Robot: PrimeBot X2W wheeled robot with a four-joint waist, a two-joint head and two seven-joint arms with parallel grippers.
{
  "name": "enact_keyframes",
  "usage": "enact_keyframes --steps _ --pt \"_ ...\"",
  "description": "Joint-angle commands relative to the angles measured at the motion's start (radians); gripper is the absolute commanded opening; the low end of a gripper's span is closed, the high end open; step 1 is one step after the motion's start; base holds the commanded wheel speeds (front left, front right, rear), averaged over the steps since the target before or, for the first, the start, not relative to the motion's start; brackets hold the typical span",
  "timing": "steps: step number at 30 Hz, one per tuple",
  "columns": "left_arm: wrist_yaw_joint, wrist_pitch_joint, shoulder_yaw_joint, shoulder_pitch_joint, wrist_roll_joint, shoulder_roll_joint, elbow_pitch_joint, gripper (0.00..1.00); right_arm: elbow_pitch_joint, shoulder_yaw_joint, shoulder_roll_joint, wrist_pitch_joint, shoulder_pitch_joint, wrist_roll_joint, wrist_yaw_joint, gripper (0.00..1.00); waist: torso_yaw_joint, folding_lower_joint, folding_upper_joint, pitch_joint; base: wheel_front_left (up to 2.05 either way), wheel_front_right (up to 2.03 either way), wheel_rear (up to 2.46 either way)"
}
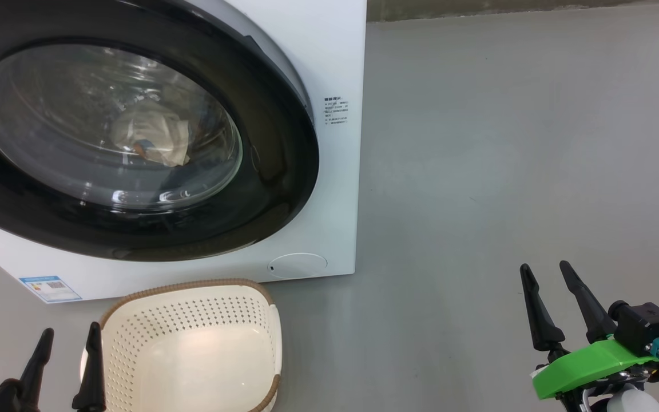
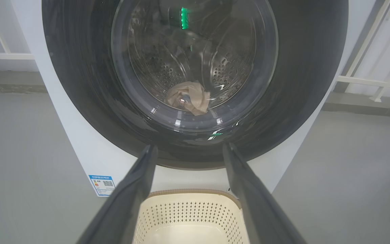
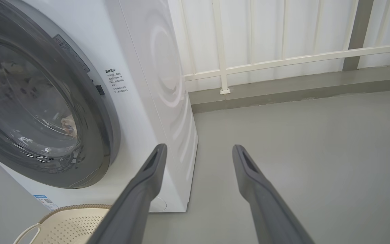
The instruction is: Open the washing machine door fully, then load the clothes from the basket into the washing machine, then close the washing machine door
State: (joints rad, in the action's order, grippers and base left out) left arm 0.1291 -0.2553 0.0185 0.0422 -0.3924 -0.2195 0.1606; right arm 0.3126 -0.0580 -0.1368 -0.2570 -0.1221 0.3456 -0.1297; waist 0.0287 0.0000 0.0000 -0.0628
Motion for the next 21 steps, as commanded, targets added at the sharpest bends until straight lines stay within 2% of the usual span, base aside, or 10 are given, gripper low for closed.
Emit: enact_keyframes --steps 1,15,16,21 --pt "0.002 -0.006 0.039 -0.025 -0.001 -0.021 -0.023 1.00 -0.028 -0.022 -0.010 -0.005 -0.001 0.014 -0.001 1.00 0.000 0.0000 0.0000 0.000 0.00 0.00 0.00" --pt "0.002 -0.006 0.046 -0.025 0.002 -0.018 -0.021 1.00 -0.030 -0.022 -0.007 -0.005 -0.002 0.010 -0.001 1.00 0.003 0.0000 0.0000 -0.002 0.00 0.00 0.00" --pt "0.000 0.000 0.005 0.000 0.000 0.001 0.001 0.00 -0.002 0.000 0.001 0.000 0.001 0.000 0.000 0.00 0.003 0.0000 0.0000 -0.002 0.00 0.00 0.00" --pt "0.000 0.002 -0.016 0.006 -0.001 0.053 0.054 0.00 0.059 -0.008 0.017 0.002 0.031 0.000 0.000 0.00 0.003 0.0000 0.0000 -0.002 0.00 0.00 0.00"
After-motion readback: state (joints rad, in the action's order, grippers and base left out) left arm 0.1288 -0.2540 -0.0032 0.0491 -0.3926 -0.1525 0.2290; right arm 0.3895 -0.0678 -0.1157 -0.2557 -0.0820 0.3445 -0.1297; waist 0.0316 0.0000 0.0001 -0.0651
